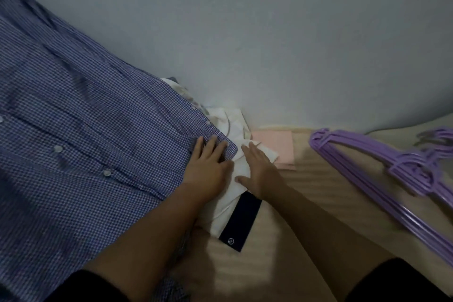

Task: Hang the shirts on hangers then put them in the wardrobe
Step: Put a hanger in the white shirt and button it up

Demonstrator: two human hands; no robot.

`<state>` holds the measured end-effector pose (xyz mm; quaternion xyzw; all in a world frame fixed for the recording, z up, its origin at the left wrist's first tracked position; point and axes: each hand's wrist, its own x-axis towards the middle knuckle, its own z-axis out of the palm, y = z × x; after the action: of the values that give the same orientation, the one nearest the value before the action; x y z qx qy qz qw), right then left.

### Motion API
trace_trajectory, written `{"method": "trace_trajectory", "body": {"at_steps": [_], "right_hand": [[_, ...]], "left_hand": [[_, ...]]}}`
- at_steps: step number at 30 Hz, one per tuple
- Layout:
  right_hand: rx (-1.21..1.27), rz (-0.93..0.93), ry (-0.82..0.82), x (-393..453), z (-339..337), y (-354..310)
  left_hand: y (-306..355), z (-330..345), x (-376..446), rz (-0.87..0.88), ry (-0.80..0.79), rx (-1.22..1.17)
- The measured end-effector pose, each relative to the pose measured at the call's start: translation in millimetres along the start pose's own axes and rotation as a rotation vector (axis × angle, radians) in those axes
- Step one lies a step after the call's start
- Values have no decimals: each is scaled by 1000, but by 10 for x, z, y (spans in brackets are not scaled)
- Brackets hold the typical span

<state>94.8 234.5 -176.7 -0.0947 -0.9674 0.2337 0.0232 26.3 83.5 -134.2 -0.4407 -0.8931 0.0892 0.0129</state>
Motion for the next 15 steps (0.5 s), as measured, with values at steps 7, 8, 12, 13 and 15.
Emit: {"method": "trace_trajectory", "body": {"at_steps": [7, 8, 12, 13, 15], "right_hand": [[-229, 48, -51, 136, 122, 110], [-248, 38, -35, 112, 88, 108], [-64, -9, 265, -89, -90, 102], [44, 9, 310, -160, -171, 124], [325, 142, 301, -331, -444, 130]], "left_hand": [[-103, 195, -15, -114, 97, -44], [-88, 184, -20, -130, 115, -48], [62, 82, -37, -137, 103, -80], [113, 34, -45, -119, 114, -81], [219, -86, -61, -56, 136, -116]]}}
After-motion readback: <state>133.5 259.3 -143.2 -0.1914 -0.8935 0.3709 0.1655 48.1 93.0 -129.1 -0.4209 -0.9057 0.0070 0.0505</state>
